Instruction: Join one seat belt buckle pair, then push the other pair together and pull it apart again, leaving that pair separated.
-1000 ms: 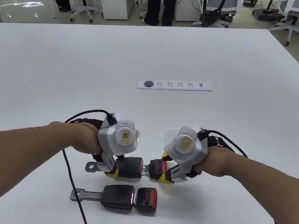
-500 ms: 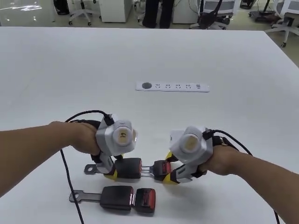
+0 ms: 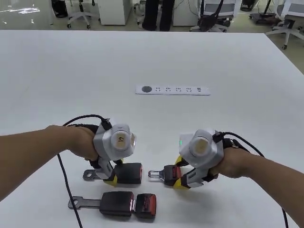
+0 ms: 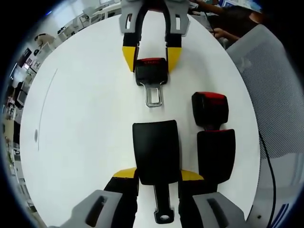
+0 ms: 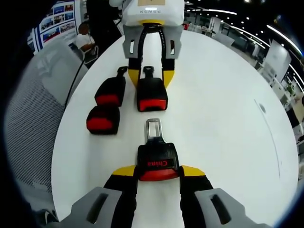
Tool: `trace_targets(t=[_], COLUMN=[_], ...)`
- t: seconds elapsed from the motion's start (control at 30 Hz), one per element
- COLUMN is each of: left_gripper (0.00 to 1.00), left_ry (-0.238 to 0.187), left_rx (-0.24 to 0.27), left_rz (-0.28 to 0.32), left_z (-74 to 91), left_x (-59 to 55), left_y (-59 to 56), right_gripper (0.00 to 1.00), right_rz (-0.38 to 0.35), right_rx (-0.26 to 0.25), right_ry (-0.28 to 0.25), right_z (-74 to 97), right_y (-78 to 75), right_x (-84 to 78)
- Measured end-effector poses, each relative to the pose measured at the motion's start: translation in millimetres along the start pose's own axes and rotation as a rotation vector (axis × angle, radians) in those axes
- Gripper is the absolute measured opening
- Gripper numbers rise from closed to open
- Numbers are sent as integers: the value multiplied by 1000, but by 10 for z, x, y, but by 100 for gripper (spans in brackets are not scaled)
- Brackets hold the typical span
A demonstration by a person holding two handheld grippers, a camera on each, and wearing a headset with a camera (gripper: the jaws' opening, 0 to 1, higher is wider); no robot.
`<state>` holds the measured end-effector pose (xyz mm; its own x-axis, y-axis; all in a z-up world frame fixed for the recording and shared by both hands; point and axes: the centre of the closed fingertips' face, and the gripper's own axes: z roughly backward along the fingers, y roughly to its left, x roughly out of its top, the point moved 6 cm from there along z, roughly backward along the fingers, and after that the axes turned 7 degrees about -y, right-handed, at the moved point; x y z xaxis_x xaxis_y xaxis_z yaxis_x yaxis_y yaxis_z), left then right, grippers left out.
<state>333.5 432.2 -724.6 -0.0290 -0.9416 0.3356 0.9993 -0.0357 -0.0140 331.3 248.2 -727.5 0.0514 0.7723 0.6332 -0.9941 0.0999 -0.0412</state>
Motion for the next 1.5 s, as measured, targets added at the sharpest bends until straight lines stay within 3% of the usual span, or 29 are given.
trace_targets(t=[0.47,0.8,0.93,1.03,1.23,1.5], left_gripper=[33,33,36,41,44,49], left_ry=[-10,-25,-36,-36,-105,-208], left_rx=[-2,2,5,24,69,104], left_rz=[-7,12,34,38,94,202], left_z=[-4,5,5,12,146,284], left_x=[-20,-13,-19,-44,-46,-174], left_y=[1,-3,-12,-1,13,-7], right_gripper=[31,32,41,43,51,60], right_rz=[-17,-27,-28,-36,-42,-57], right_rx=[1,6,-4,-10,-30,-60], right_ry=[24,25,17,9,-20,-55], right_z=[130,130,137,149,227,322], right_y=[-9,-3,-7,1,23,40], right_x=[-162,-218,-219,-228,-238,-281])
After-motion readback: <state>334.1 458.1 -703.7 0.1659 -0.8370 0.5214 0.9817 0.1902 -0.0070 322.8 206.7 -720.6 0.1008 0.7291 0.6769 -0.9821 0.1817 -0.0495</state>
